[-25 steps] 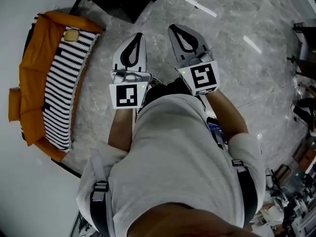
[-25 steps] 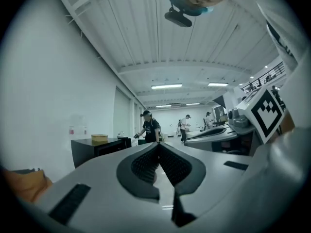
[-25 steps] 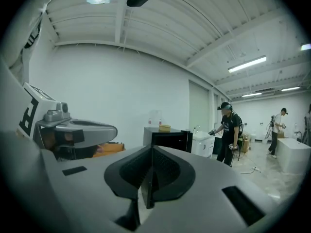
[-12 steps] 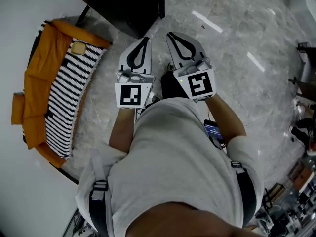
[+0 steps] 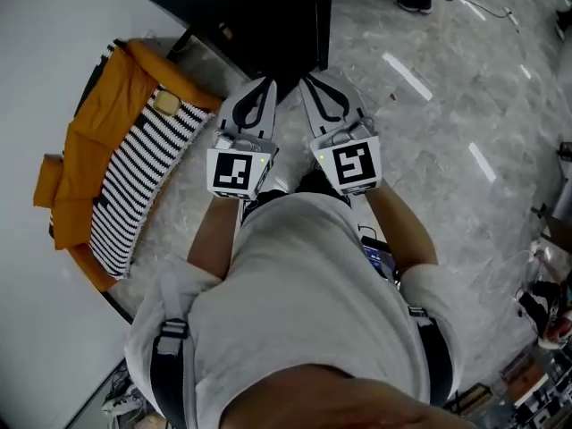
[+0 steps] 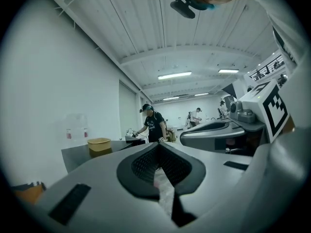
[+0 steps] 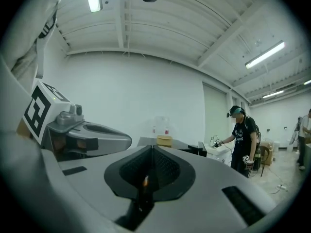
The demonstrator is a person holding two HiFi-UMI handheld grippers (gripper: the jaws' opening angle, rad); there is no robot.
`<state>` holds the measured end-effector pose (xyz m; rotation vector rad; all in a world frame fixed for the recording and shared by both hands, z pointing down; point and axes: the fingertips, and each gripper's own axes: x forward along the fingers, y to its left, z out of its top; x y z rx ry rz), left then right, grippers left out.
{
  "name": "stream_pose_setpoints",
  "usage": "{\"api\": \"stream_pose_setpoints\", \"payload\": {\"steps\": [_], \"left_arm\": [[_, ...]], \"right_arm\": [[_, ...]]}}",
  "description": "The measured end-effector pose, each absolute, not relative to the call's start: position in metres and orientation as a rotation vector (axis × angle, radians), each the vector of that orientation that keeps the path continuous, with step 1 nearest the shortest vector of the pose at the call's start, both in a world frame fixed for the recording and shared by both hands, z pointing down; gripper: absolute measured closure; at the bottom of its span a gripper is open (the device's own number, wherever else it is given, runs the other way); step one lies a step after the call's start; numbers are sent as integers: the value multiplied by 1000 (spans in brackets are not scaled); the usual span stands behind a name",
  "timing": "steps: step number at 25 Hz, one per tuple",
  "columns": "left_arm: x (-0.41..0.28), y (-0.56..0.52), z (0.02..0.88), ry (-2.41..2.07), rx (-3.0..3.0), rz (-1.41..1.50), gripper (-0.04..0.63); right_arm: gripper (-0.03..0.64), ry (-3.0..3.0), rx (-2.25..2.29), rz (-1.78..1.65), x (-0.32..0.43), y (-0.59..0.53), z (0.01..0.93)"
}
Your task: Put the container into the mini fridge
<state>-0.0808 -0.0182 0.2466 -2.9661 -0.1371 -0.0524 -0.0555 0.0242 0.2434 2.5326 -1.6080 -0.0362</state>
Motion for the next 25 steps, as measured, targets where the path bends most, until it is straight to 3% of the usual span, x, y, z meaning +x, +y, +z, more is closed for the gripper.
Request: {"api": "stream_pose_setpoints", "payload": {"steps": [25], "left_arm": [[66, -158, 237, -41, -2927, -102, 583]], "right_arm": [[577, -1720, 2241, -67, 77, -132, 226]]}}
